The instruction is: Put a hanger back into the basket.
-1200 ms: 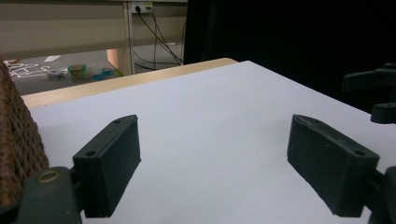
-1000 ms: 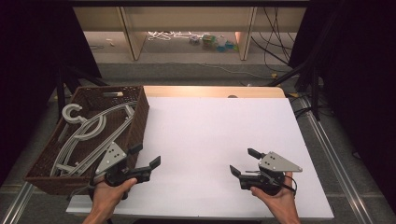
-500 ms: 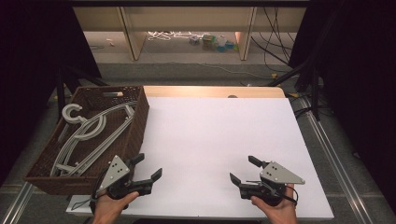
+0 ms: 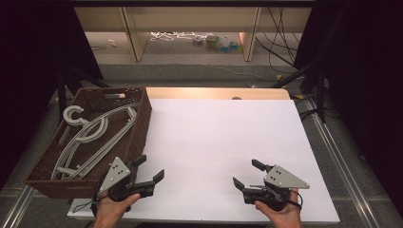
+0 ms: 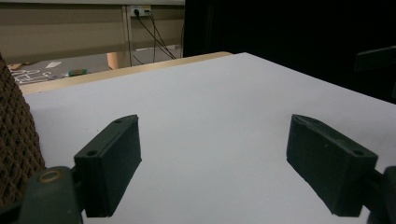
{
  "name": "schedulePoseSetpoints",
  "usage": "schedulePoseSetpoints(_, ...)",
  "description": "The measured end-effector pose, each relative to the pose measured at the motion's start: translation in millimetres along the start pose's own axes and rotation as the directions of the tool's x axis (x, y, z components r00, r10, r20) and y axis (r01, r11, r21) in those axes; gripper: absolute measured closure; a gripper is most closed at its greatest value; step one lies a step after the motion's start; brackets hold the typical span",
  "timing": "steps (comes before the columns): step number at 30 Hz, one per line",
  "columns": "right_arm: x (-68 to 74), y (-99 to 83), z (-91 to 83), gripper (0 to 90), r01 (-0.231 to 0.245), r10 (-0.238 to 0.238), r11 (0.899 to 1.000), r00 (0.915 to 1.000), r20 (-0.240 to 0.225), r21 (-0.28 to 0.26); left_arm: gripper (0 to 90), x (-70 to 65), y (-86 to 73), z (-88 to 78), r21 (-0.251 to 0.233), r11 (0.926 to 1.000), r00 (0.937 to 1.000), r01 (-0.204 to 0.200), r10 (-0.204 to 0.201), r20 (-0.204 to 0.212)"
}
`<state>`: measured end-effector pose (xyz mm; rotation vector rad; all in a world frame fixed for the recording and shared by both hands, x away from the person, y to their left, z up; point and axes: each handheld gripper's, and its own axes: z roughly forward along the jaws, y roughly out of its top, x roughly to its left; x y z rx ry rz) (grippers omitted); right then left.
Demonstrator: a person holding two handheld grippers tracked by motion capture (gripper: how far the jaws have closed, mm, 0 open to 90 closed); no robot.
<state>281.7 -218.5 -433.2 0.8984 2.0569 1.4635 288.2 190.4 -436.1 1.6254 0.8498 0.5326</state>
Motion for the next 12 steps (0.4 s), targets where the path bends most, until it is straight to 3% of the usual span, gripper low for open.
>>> schedulePoseSetpoints(12,-0.6,-0.5,0.2,16.1,-0.004,0.004,1.000,0.9999,0.010,-0.003,17.5,0.5,0.2,0.6,0.001,1.0000,1.0000,-0.003,0.003,0.000)
